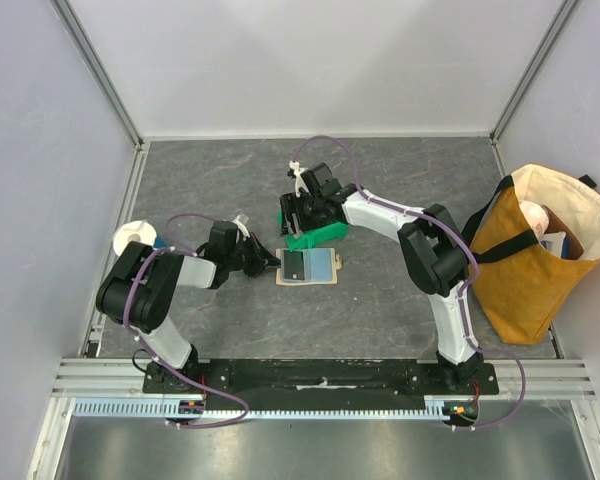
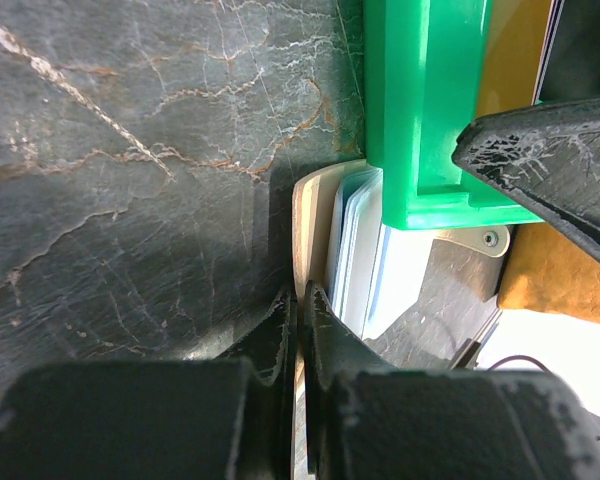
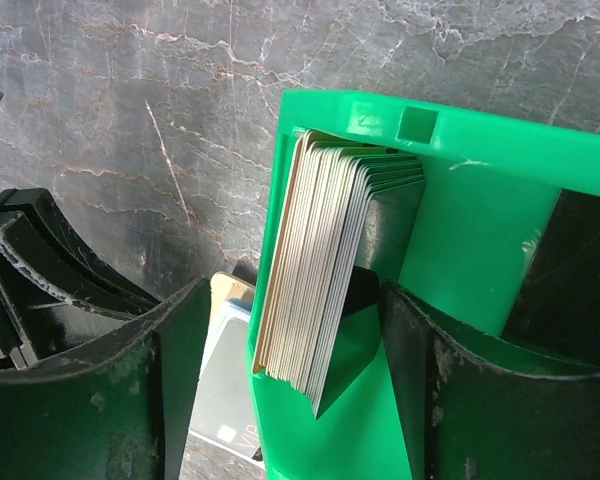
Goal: Put the credit cards into the card holder
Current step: Pick up the credit card from the storage box.
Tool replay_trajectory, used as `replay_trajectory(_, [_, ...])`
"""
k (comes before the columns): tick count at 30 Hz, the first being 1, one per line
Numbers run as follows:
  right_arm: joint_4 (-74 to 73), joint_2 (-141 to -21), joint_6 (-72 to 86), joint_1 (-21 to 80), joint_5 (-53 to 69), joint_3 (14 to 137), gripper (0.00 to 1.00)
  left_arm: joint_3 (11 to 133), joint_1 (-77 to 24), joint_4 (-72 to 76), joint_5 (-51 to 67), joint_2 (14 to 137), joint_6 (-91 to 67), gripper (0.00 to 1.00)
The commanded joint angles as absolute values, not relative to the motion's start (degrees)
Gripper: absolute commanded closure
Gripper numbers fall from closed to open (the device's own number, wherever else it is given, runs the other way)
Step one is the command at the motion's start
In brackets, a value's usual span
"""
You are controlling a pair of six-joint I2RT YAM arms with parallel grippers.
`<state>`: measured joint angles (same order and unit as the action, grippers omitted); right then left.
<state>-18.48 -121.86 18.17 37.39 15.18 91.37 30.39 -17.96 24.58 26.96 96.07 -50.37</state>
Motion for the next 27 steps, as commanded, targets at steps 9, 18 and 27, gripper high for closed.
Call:
replay_trajectory(9, [-18.3,-117.6,18.8,37.4,16.8,93.3,0.29,30.5,-17.8,20.6,23.2,98.6,-46.8,0.98])
replay_trajectory(18, [-18.3,-116.7,18.8,37.4,16.6,93.1,0.34,30.5,-17.8,20.6,23.2,98.6,-46.8,0.98])
replay_trajectory(27, [-18.5,-117.1,18.8,37.3,16.4,93.1,0.52,30.6,-17.8,20.3,23.4,98.7,-46.8,0.98])
